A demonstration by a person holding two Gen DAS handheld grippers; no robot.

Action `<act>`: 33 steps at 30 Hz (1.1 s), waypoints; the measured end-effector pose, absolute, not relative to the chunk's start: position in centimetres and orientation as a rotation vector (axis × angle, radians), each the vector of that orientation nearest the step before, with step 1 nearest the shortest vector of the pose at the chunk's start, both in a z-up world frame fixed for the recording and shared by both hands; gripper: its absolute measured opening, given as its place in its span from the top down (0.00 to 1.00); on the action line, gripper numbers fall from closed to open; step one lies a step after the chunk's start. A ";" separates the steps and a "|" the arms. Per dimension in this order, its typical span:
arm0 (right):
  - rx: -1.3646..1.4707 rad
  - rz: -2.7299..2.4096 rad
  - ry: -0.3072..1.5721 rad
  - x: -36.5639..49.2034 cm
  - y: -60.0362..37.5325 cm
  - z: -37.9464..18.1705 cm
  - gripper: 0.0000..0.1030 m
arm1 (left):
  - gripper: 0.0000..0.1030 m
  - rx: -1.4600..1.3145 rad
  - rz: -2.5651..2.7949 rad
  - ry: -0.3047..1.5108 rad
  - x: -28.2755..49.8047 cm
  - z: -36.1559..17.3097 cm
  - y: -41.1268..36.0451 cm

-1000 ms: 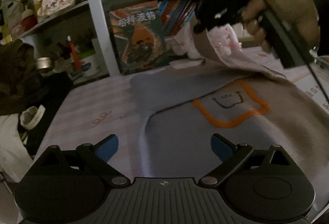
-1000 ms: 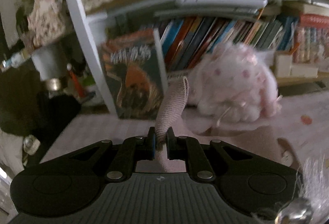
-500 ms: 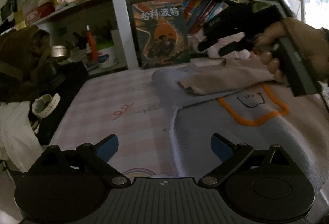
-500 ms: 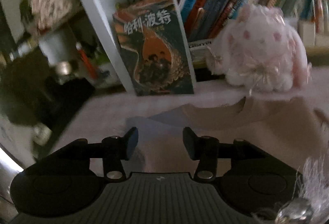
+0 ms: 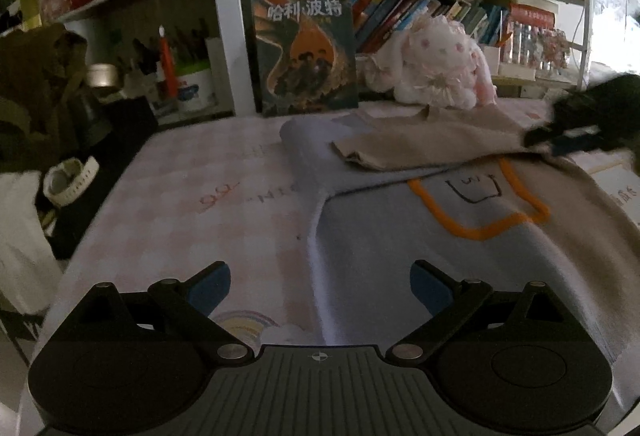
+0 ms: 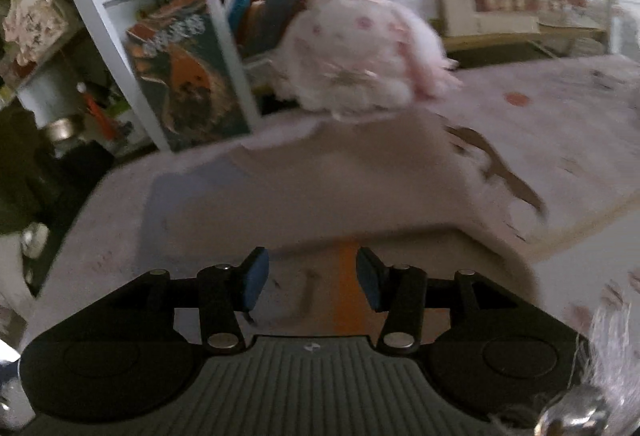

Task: Fold clothes
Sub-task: 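Grasp the grey side edge with the left tool while the right tool grasps the tan side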

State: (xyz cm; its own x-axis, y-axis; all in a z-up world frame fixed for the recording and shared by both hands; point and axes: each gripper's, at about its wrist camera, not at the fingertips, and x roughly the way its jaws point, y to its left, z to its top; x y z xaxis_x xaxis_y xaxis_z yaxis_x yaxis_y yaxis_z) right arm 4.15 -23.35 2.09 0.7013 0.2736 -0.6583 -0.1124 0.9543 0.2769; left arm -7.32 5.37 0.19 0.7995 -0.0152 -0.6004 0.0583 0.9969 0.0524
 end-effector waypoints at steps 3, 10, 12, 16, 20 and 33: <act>0.172 0.166 0.779 1.3 -25.3 1.8 0.55 | 0.05 0.057 -0.039 0.653 -7.5 -0.1 5.5; 0.152 0.050 0.828 -4.2 -29.5 0.5 0.50 | 0.05 0.020 -0.025 0.695 -8.0 -0.5 5.6; 0.167 0.034 0.841 -5.3 -30.4 0.1 0.48 | 0.05 -0.003 -0.007 0.711 -8.3 -0.6 5.6; 0.198 0.036 0.871 -6.8 -31.8 -0.6 0.47 | 0.05 -0.040 0.037 0.738 -8.9 -1.0 5.3; 0.205 0.077 0.884 -8.1 -32.9 -1.1 0.47 | 0.05 -0.058 0.063 0.767 -9.6 -0.9 4.5; 0.244 0.188 0.900 -10.0 -36.1 -1.5 0.48 | 0.09 -0.268 0.170 0.912 -11.7 -1.4 4.3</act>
State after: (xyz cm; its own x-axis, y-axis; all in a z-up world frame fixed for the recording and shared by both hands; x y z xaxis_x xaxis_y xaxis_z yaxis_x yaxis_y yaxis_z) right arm -10.03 -36.11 -1.51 0.6086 0.2626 -0.7488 -0.0593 0.9561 0.2871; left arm -11.67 4.31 -1.38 0.6023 0.0315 -0.7977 -0.2579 0.9533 -0.1570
